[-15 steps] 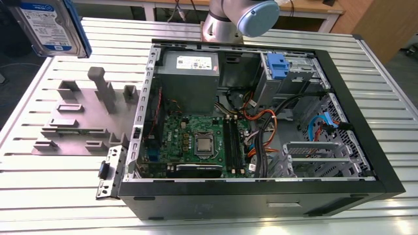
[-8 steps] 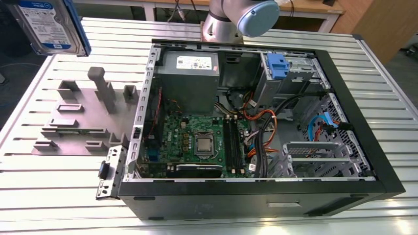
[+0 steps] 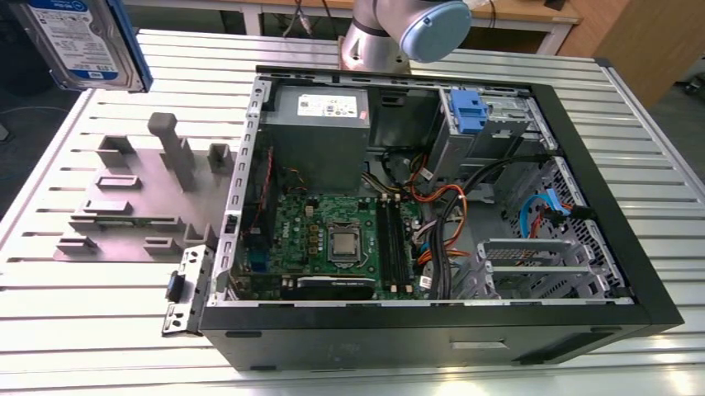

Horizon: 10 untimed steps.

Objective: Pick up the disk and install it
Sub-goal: 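Pick up the disk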

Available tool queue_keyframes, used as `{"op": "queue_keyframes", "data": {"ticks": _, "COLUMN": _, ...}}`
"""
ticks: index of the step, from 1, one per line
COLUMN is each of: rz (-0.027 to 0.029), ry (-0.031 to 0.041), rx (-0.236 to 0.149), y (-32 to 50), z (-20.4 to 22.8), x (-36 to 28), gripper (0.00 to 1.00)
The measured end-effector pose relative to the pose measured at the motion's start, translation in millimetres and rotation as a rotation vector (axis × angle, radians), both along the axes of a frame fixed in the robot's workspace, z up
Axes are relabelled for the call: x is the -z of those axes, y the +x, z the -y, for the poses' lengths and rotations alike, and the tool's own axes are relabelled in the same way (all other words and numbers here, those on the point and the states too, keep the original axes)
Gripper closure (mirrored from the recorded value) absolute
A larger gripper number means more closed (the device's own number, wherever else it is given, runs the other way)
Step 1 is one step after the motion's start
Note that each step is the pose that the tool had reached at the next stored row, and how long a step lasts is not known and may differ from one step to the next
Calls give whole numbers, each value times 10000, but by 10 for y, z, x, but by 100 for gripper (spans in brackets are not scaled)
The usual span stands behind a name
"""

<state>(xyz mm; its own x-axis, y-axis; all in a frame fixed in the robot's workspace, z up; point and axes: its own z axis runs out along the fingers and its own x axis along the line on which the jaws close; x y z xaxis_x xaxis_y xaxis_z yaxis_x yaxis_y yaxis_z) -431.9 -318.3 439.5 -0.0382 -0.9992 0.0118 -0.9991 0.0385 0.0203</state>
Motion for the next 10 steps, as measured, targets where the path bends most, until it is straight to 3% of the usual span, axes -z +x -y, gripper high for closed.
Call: {"op": "queue_keyframes", "data": {"ticks": 10, "rz": 0, "ry": 0, "rx": 0, "y": 0, "z": 0, "x": -98, "gripper": 63}}
